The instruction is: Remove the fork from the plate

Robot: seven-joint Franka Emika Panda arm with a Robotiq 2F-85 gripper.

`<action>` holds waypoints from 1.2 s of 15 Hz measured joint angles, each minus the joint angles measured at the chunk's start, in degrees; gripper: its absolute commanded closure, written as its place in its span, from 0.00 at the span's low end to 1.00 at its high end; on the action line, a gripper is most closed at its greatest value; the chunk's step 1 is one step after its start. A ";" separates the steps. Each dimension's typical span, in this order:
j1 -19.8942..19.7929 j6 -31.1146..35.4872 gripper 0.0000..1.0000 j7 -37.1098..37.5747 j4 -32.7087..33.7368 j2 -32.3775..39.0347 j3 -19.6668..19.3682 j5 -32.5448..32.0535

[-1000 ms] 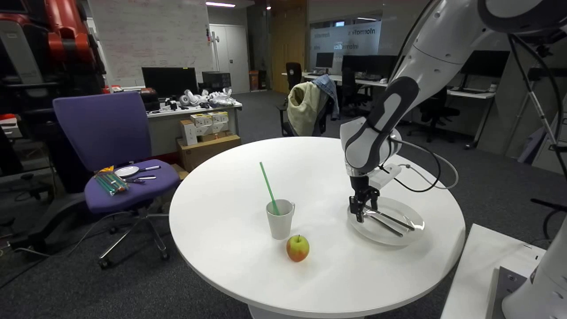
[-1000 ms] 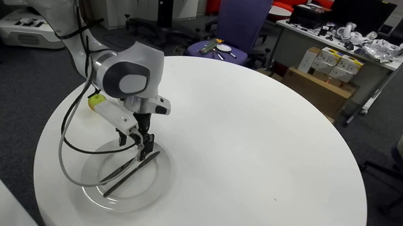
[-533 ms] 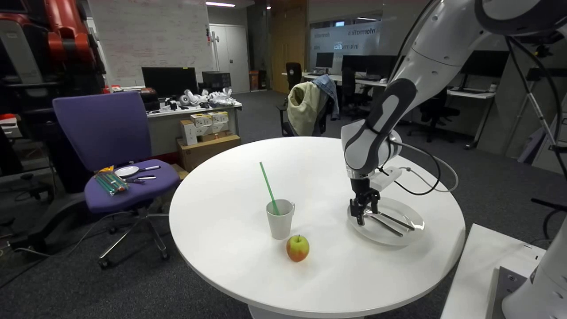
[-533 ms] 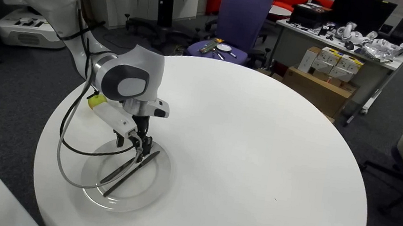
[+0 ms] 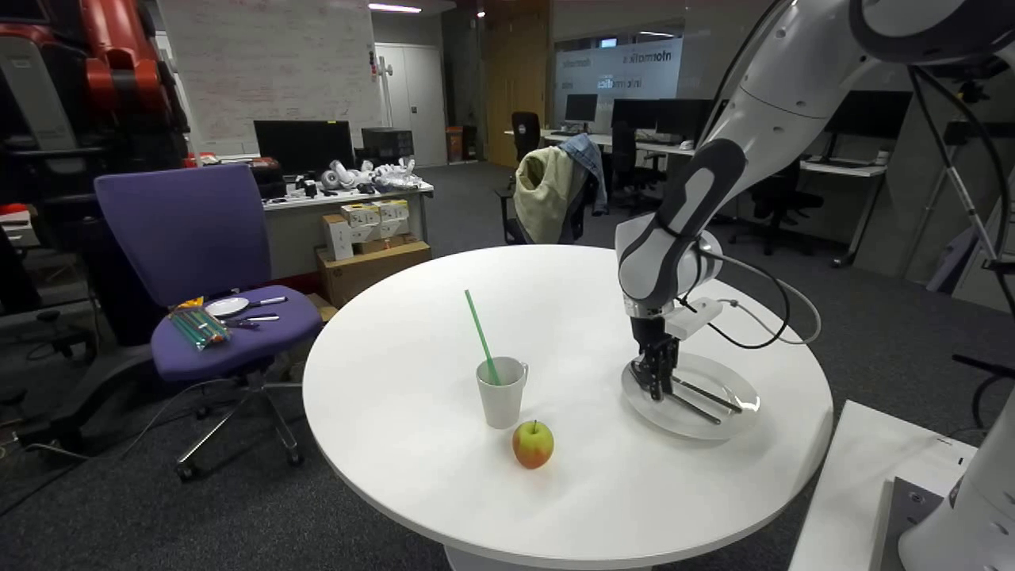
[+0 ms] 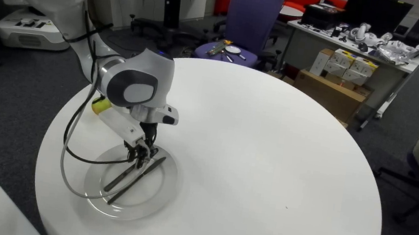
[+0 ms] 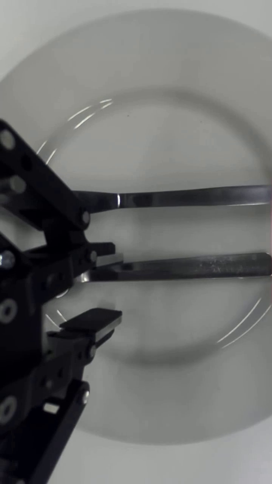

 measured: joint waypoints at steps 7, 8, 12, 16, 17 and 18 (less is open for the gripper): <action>-0.81 -0.01 0.97 -0.72 0.19 -0.04 0.00 0.23; -0.81 -0.01 0.97 -0.72 0.19 -0.04 0.00 0.25; -0.83 -0.02 0.97 -0.72 0.20 -0.11 0.00 0.27; -1.24 -0.01 0.97 -0.71 0.19 -1.57 -0.28 0.32; -1.49 -0.01 0.97 -0.69 0.19 -2.33 -0.40 0.32; -1.69 -0.01 0.97 -0.68 0.15 -3.24 -0.63 0.32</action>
